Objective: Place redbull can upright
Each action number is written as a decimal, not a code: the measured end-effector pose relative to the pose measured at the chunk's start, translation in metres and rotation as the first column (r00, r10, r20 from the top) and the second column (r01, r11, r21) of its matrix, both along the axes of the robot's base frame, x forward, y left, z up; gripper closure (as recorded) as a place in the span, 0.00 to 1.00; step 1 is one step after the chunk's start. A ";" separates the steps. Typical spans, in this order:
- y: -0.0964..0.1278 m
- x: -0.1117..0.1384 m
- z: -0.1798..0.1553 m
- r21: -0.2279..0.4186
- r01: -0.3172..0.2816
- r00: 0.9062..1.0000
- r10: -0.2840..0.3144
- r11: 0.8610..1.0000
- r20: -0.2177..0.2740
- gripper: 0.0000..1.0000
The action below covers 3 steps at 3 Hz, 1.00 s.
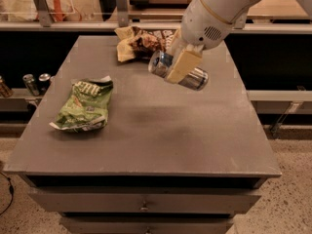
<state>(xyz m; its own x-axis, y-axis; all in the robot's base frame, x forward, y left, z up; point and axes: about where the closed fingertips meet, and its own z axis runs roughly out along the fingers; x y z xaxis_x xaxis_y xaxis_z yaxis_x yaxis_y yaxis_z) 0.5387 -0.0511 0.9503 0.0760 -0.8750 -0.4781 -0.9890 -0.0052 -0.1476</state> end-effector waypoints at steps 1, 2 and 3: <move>-0.001 -0.001 0.016 0.216 -0.012 1.000 0.018 0.976 -0.025 1.00; 0.006 -0.011 0.031 0.420 -0.008 0.999 0.027 0.907 -0.039 1.00; 0.020 -0.024 0.037 0.575 -0.016 0.996 0.065 0.818 -0.064 1.00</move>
Offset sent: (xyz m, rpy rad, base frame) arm -0.0223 0.0071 0.0504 0.7187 0.0681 0.0046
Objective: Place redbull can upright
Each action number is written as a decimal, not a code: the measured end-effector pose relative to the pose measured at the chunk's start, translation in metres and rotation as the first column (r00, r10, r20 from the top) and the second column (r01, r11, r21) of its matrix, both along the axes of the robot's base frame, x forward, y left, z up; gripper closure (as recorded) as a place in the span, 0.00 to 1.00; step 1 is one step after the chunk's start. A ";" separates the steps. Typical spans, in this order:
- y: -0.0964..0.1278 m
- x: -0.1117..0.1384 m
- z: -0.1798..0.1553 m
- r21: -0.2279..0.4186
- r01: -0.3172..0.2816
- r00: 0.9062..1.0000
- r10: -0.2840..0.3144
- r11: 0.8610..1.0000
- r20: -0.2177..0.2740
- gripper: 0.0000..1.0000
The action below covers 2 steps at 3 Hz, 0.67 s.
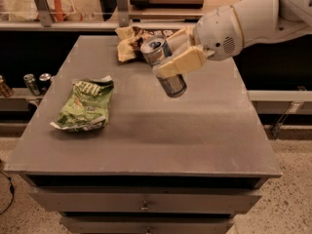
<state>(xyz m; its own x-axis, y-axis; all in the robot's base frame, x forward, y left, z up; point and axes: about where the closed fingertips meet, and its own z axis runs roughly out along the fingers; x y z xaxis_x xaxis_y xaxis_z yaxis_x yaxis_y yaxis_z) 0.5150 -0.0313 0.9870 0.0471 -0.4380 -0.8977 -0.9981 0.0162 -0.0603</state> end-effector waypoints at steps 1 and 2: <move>0.014 -0.010 -0.006 0.146 -0.028 0.999 0.034 0.989 -0.040 1.00; 0.018 -0.013 -0.015 0.260 -0.029 0.996 0.049 0.965 -0.072 1.00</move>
Offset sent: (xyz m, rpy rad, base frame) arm -0.0136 0.0148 -0.0272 0.4108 0.1232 0.0371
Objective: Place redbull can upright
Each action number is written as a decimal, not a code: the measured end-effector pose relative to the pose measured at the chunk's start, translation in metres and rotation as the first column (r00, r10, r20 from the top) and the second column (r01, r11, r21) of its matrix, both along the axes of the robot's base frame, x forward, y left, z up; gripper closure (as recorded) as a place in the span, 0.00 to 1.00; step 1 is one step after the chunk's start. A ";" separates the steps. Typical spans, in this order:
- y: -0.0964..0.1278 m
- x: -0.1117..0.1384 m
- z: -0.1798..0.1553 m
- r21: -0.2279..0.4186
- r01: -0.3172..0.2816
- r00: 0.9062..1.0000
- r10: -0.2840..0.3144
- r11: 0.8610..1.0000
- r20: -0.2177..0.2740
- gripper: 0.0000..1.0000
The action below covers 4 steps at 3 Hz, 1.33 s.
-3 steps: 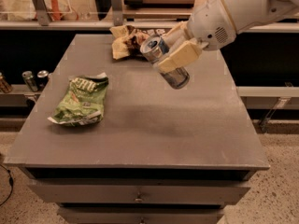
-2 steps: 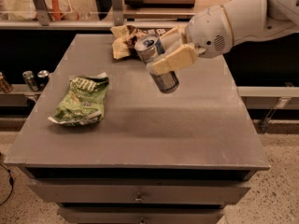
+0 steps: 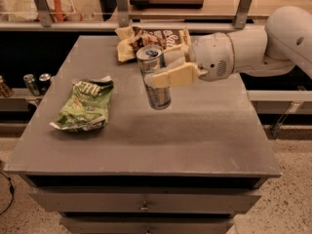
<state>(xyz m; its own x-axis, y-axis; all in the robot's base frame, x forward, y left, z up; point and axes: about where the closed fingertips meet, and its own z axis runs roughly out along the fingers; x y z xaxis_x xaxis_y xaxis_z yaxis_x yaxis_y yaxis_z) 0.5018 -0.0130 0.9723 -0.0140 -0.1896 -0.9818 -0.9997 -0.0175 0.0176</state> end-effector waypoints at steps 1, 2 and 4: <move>-0.001 0.001 -0.009 0.068 0.009 1.000 -0.008 0.998 -0.013 1.00; -0.005 0.003 -0.017 0.083 0.039 0.999 -0.039 0.996 0.005 1.00; -0.011 0.010 -0.044 0.076 0.084 0.996 -0.085 0.994 0.011 1.00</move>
Offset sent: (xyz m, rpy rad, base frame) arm 0.0088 -0.0156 -0.0277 0.0977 -0.0309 -0.0896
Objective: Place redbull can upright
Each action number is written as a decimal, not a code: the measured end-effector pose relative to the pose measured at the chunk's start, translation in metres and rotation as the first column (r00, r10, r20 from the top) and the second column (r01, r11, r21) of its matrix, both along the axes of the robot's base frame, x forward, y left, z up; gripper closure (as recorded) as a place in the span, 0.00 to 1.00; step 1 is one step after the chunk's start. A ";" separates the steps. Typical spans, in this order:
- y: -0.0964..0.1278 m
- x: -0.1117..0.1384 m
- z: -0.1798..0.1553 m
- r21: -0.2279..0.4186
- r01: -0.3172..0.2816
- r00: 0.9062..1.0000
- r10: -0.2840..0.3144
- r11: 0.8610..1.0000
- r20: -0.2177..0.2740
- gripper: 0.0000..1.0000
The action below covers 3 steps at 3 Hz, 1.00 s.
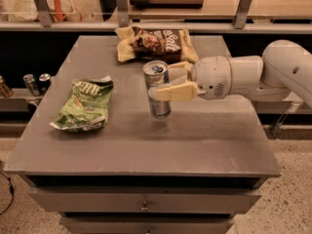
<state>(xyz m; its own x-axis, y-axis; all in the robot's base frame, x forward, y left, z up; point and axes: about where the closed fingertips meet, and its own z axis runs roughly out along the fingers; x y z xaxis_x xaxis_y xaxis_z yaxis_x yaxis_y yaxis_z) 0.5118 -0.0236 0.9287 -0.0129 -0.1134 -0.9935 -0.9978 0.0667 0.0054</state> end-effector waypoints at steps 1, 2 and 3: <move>-0.002 0.003 -0.010 -0.010 0.008 1.000 -0.008 1.000 0.002 1.00; -0.005 0.006 -0.016 -0.008 0.025 1.000 -0.025 1.000 0.010 0.84; -0.007 0.008 -0.020 -0.005 0.038 0.999 -0.038 0.999 0.018 0.61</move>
Offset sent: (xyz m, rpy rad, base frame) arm 0.0107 -0.0146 -0.0246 -0.0047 -0.0196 -0.0591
